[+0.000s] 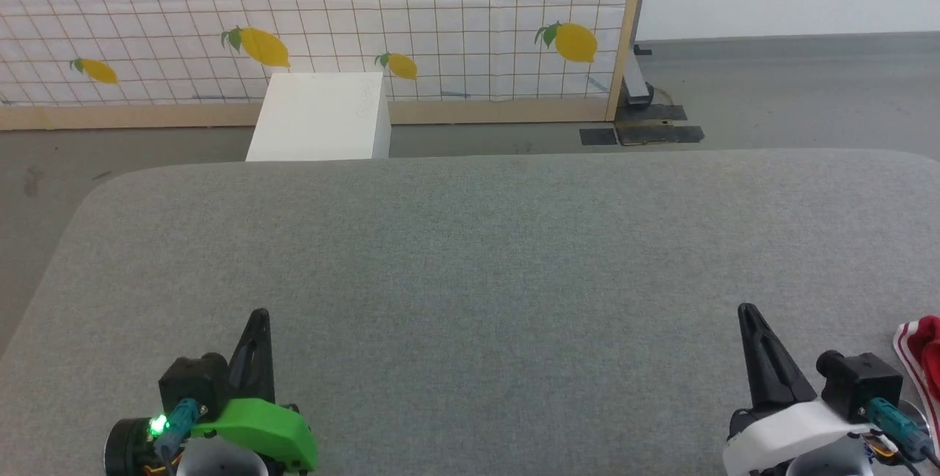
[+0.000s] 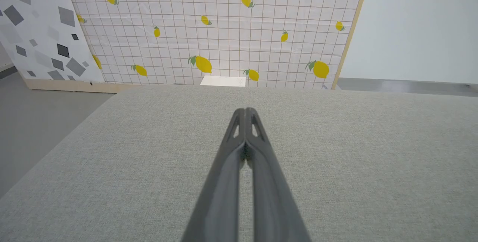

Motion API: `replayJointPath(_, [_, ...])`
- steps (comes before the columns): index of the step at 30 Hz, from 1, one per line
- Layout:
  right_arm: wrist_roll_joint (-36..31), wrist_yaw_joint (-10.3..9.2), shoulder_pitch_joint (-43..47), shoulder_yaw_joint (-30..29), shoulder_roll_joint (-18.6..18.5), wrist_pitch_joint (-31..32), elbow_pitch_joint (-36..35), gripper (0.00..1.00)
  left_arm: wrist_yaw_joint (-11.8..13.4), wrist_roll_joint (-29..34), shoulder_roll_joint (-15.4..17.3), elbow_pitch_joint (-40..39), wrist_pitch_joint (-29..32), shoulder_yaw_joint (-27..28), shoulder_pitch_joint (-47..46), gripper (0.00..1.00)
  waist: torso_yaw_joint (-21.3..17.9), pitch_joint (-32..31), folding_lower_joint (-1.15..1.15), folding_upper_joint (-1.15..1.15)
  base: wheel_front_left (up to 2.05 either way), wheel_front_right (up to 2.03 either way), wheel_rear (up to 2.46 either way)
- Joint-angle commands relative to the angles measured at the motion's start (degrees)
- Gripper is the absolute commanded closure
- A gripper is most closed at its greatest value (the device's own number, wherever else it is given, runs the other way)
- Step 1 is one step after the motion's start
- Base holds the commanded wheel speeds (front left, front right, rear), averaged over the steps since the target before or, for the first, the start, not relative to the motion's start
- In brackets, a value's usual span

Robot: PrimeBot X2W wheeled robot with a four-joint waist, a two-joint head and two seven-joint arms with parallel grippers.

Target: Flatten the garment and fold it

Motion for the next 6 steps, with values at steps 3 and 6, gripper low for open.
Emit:
replayJointPath(3, [-0.9, -0.04, -1.2, 0.2, 0.0, 0.7, -0.6, 1.0, -0.5, 1.2, -0.6, -0.5, 0.6, 0.5, -0.6, 1.0, 0.0, 0.1, 0.0, 0.0, 0.0, 0.0, 0.0])
replayJointPath(6, [-1.2, -0.04, -1.3, 0.3, 0.0, 1.0, -0.9, 1.0, -0.6, 1.7, -0.8, -0.7, 0.9, 0.7, -0.6, 1.0, -0.1, 0.2, 0.0, 0.0, 0.0, 0.0, 0.0])
